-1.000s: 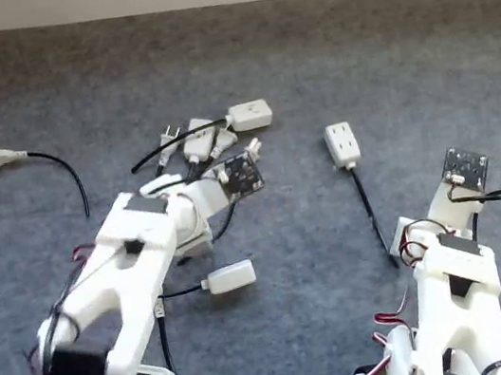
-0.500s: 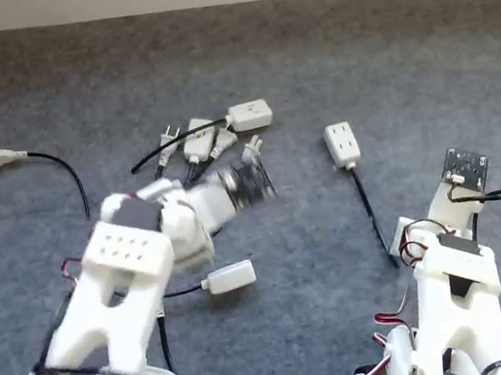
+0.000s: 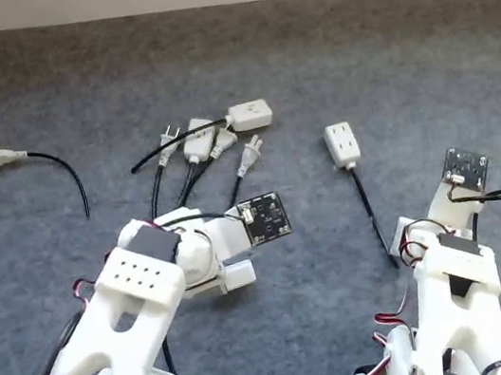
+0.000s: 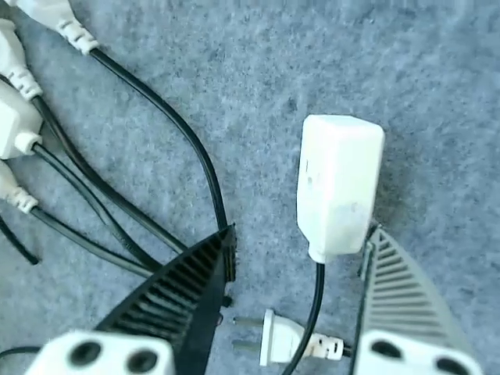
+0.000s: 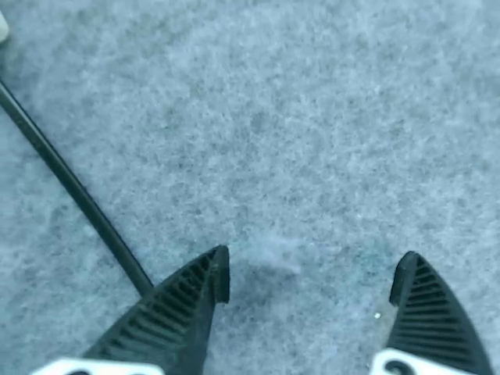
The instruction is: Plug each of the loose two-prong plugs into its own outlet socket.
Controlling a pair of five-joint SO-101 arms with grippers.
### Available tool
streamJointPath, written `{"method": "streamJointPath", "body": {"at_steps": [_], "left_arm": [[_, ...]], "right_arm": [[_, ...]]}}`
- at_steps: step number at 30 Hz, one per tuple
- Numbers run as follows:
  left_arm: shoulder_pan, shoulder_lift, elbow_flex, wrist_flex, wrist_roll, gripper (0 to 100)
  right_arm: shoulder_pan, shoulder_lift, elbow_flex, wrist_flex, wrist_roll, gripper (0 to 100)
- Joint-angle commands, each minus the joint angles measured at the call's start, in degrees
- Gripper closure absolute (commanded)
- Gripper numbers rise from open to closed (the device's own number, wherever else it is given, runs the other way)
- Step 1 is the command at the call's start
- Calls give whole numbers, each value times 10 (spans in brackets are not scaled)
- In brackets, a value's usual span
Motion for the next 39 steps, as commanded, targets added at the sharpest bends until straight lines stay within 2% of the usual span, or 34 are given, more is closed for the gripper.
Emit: {"method": "streamJointPath", "body": {"at_steps": [1, 5, 15, 26, 30, 39], "left_arm": [[7, 70, -7, -62, 4, 741], [-18, 128, -43, -103, 2, 741], [-116, 253, -264, -31, -26, 741], [-182, 387, -364, -34, -28, 759], [-185, 393, -390, -21, -25, 766], [-159, 325, -482, 90, 8, 765]], "right_arm": [[-3, -14, -2, -10, 8, 675], [-3, -14, -2, -10, 8, 675], [-4, -14, -2, -10, 8, 675], [-5, -14, -2, -10, 8, 675], [-5, -14, -2, -10, 8, 675], [-5, -14, -2, -10, 8, 675]]}}
